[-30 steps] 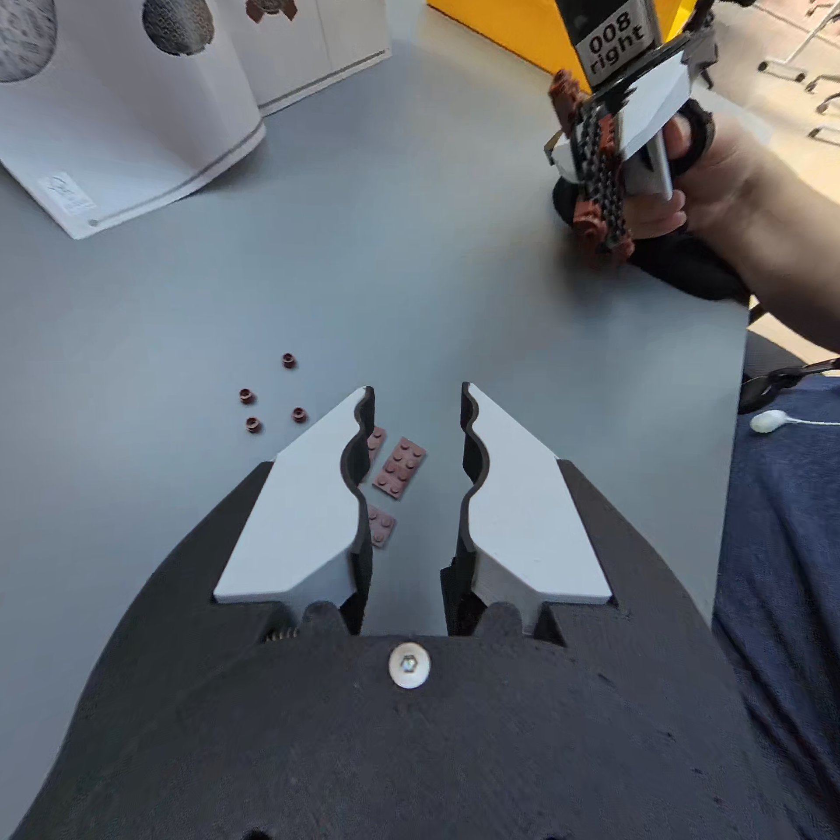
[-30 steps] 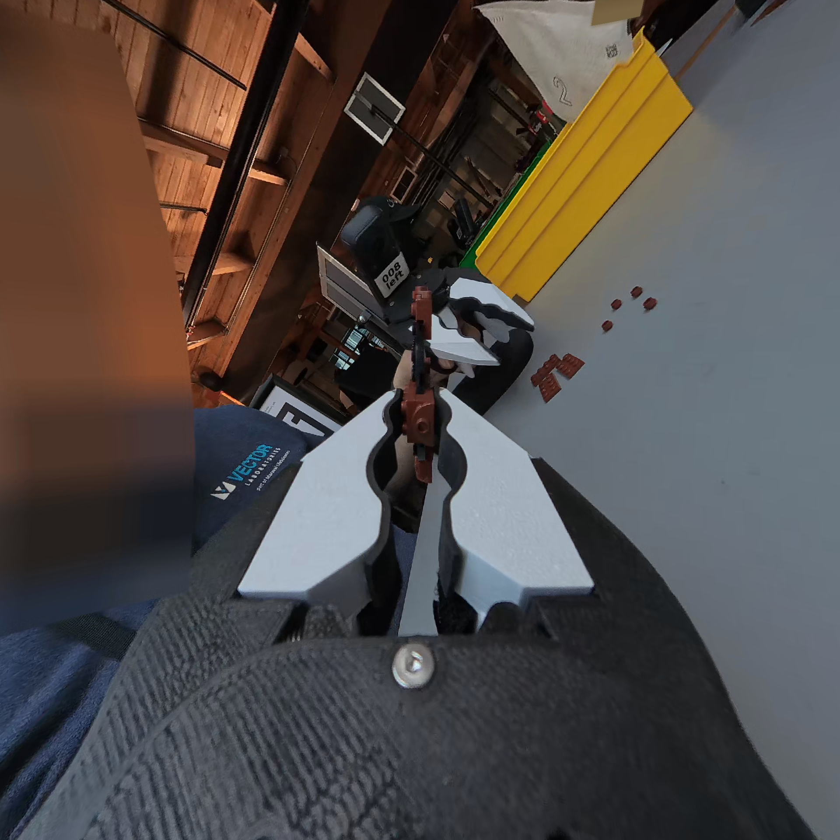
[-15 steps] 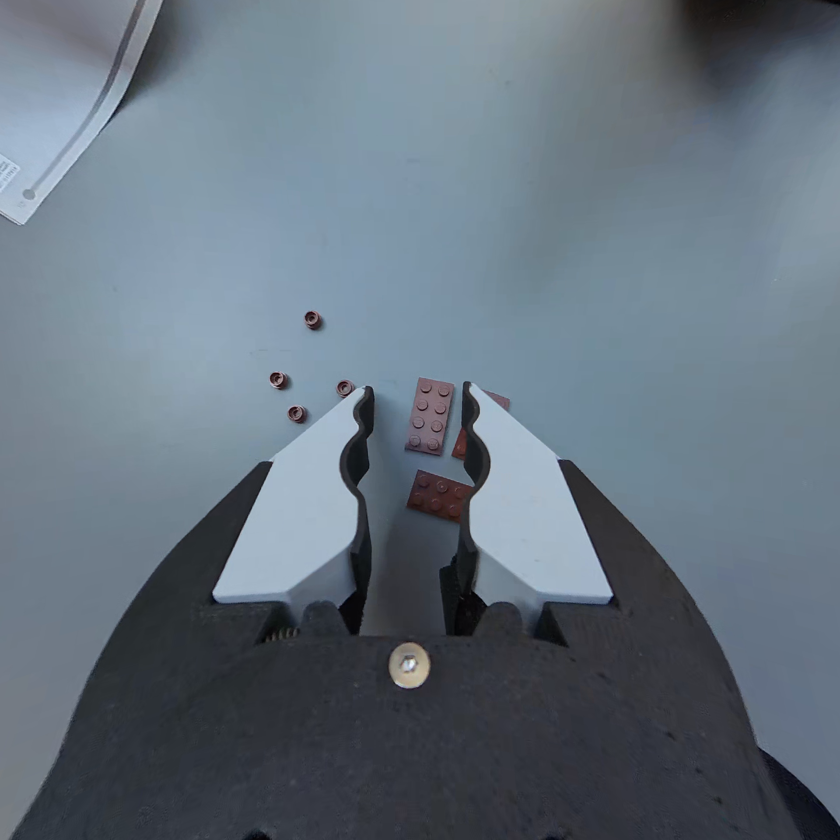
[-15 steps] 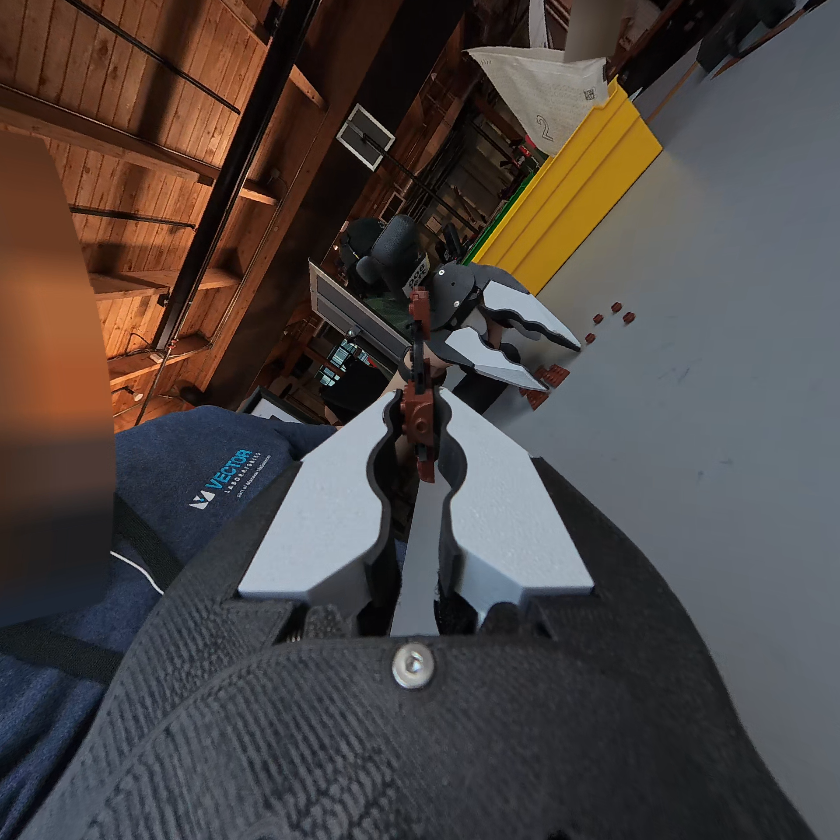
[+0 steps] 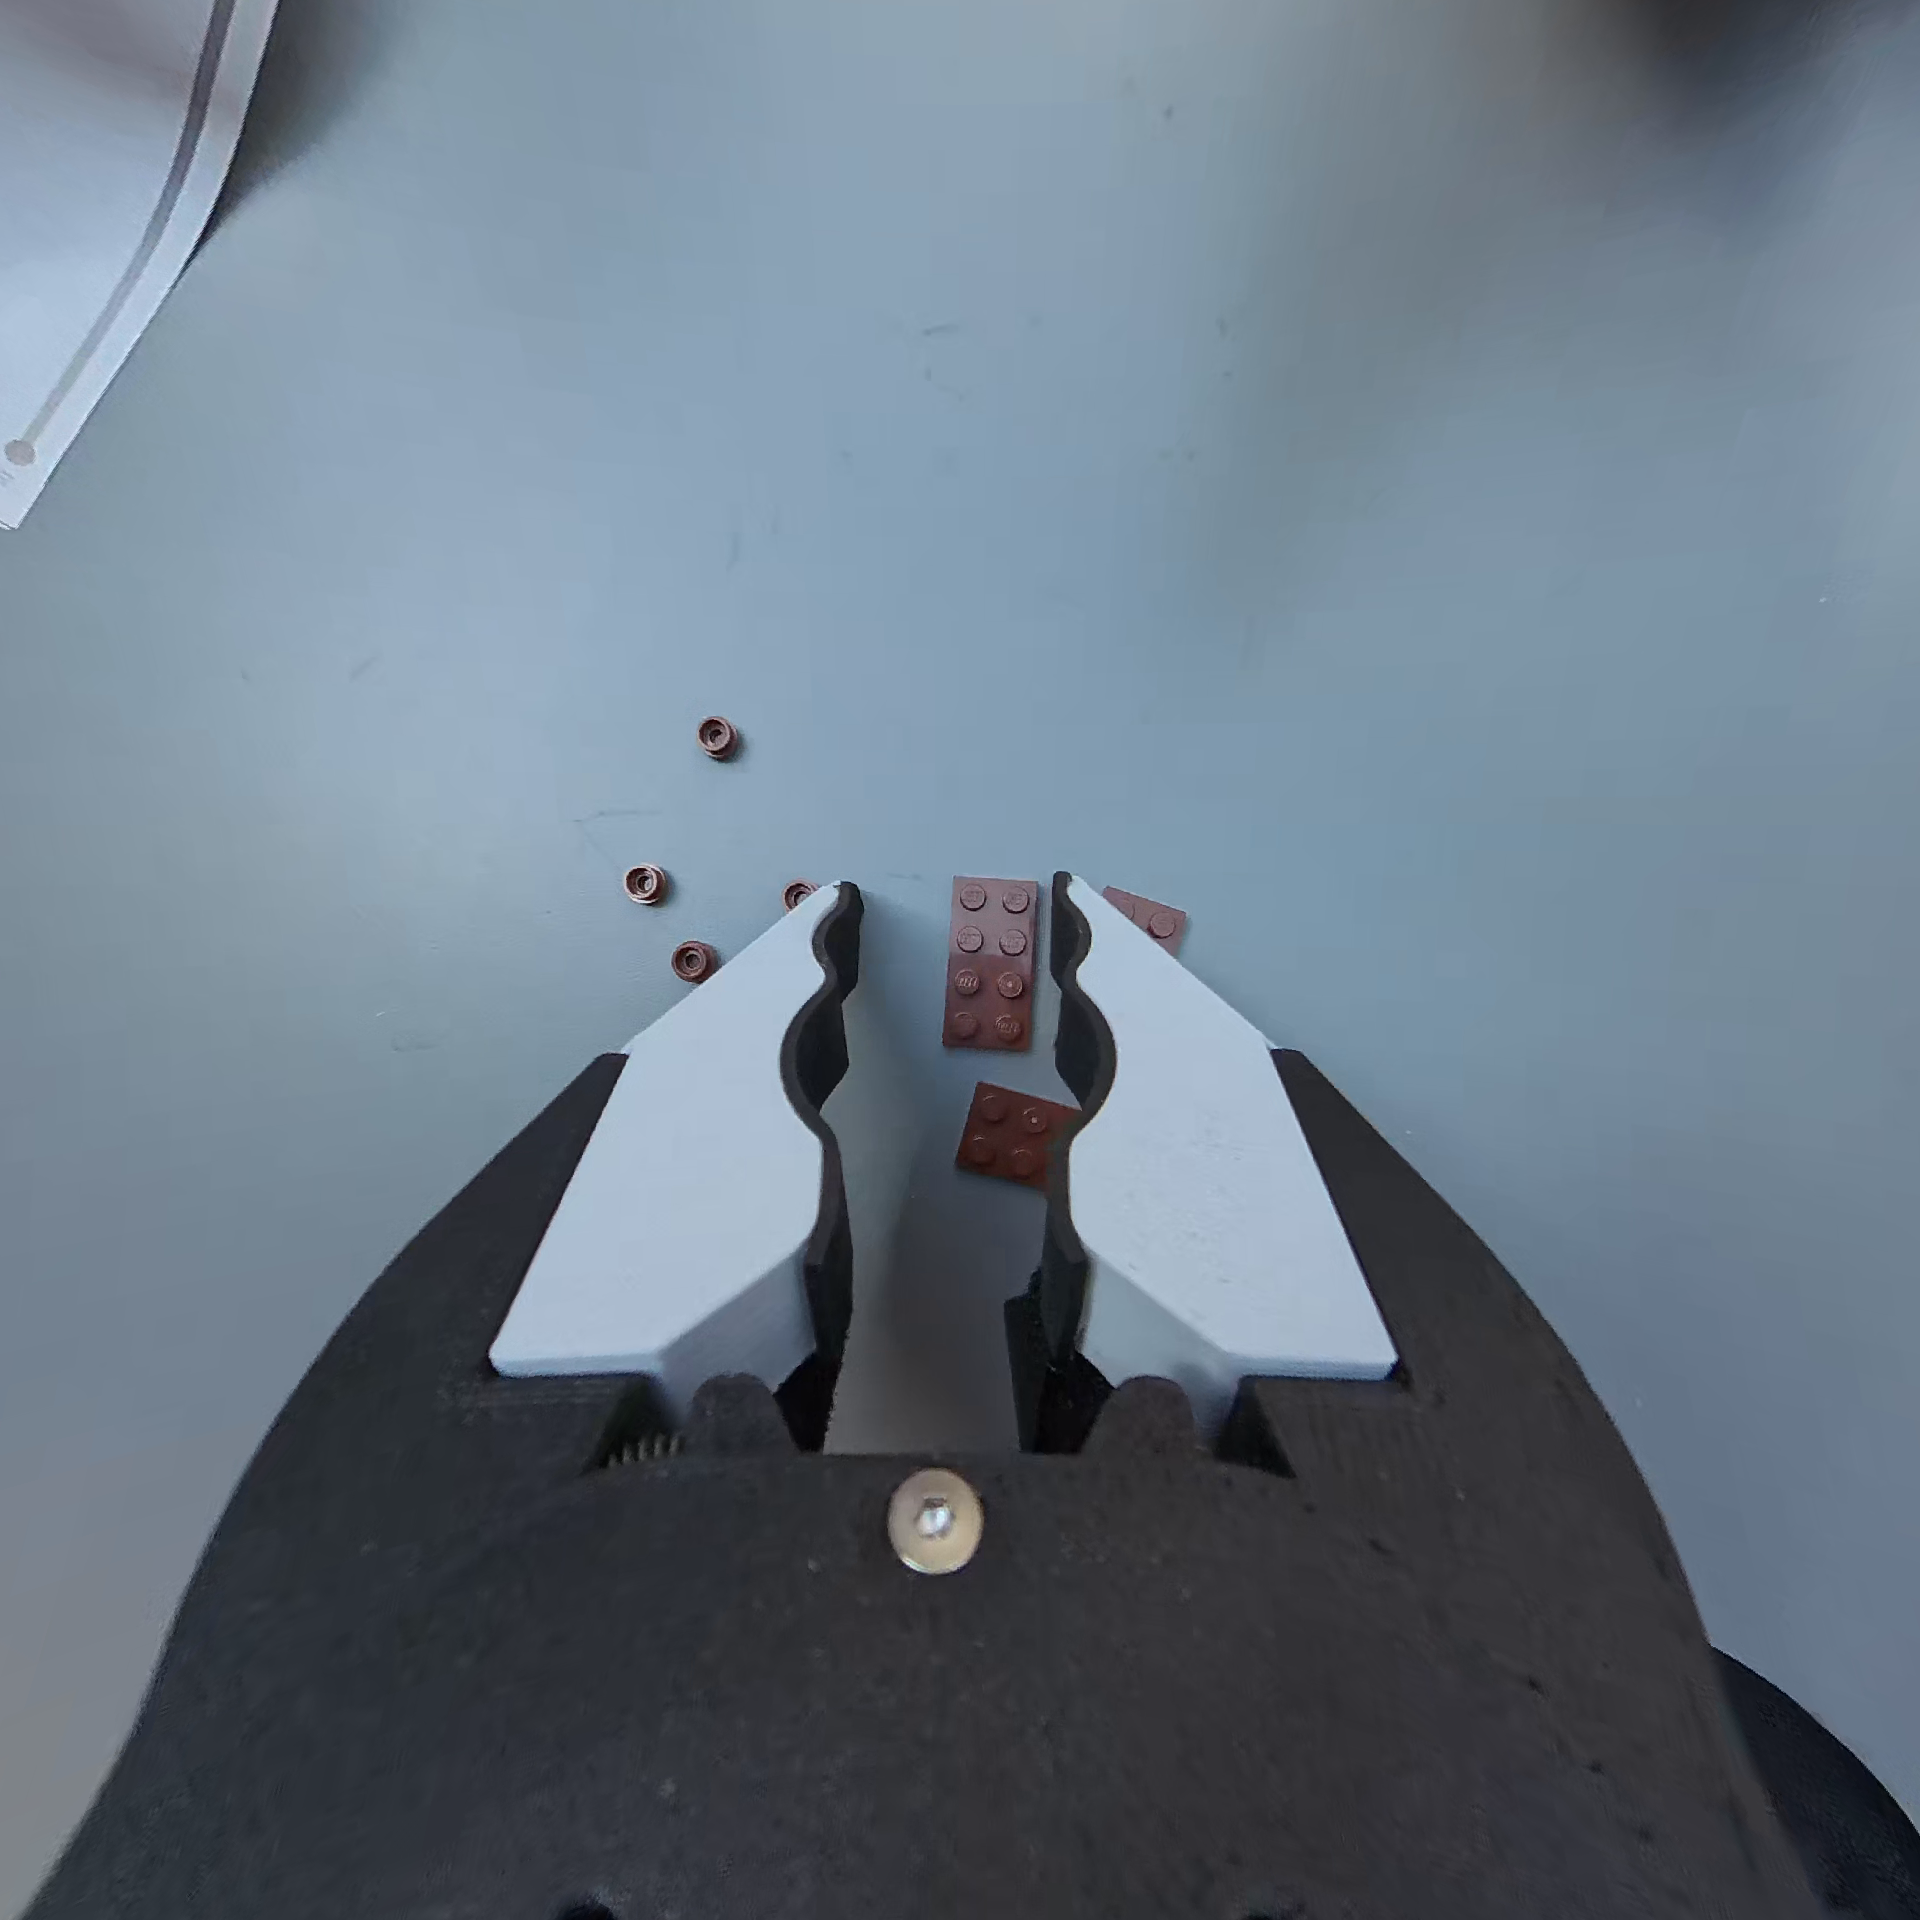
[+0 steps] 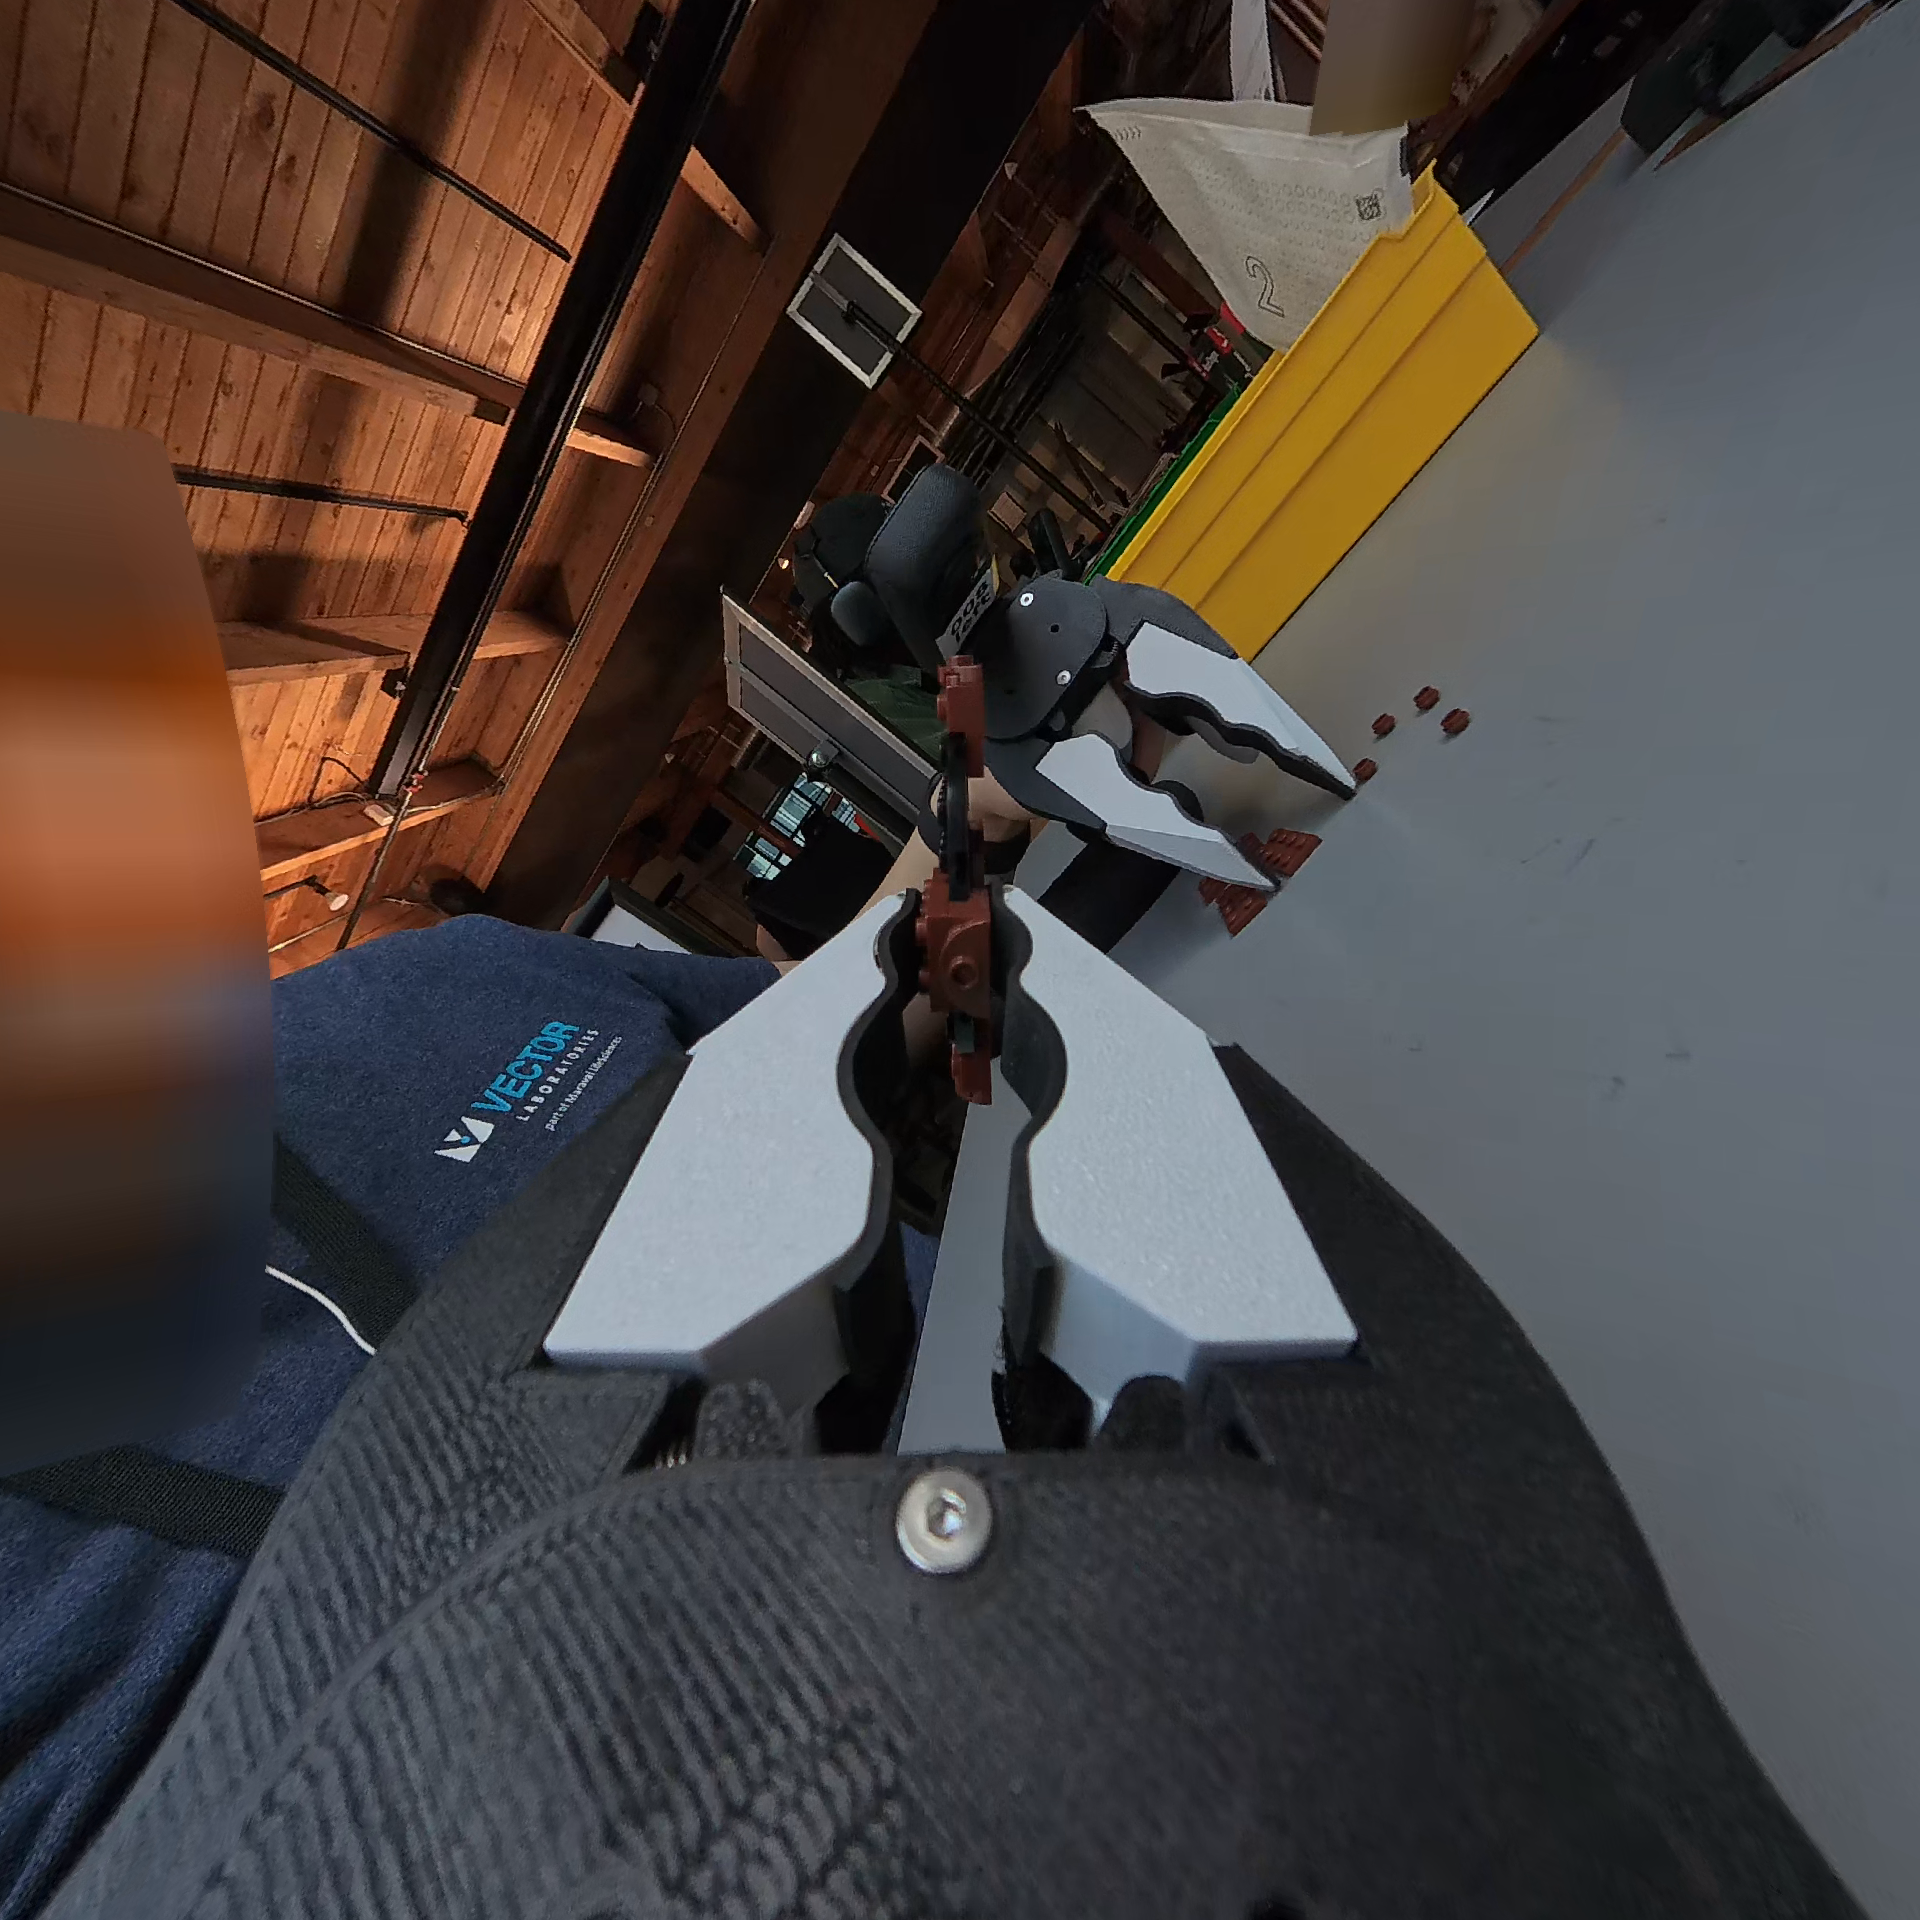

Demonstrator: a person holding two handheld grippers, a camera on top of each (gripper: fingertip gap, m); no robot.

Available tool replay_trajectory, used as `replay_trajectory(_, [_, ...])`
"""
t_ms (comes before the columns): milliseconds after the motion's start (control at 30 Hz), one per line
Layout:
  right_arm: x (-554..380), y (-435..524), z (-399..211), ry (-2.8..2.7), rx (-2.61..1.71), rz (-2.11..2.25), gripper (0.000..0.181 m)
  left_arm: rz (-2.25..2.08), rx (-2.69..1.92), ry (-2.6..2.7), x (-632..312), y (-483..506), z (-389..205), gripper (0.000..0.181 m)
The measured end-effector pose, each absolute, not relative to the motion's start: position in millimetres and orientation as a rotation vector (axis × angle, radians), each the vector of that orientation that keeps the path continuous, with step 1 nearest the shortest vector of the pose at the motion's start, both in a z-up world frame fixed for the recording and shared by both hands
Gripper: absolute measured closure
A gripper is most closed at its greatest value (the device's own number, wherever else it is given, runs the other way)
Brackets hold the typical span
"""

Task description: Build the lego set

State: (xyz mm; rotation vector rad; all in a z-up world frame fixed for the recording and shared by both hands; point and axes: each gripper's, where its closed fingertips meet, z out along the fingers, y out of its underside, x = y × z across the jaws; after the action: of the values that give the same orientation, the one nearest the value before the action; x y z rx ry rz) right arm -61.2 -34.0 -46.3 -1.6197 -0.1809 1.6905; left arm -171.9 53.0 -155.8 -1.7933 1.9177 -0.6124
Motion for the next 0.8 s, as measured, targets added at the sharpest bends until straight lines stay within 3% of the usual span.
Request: replay_trajectory(800, [-59.7,-32.8,-46.6,-0.165,-1.612,1.698,0.172,-0.574,-1.786,1.931,-171.6,50.8,-156.1,0.145])
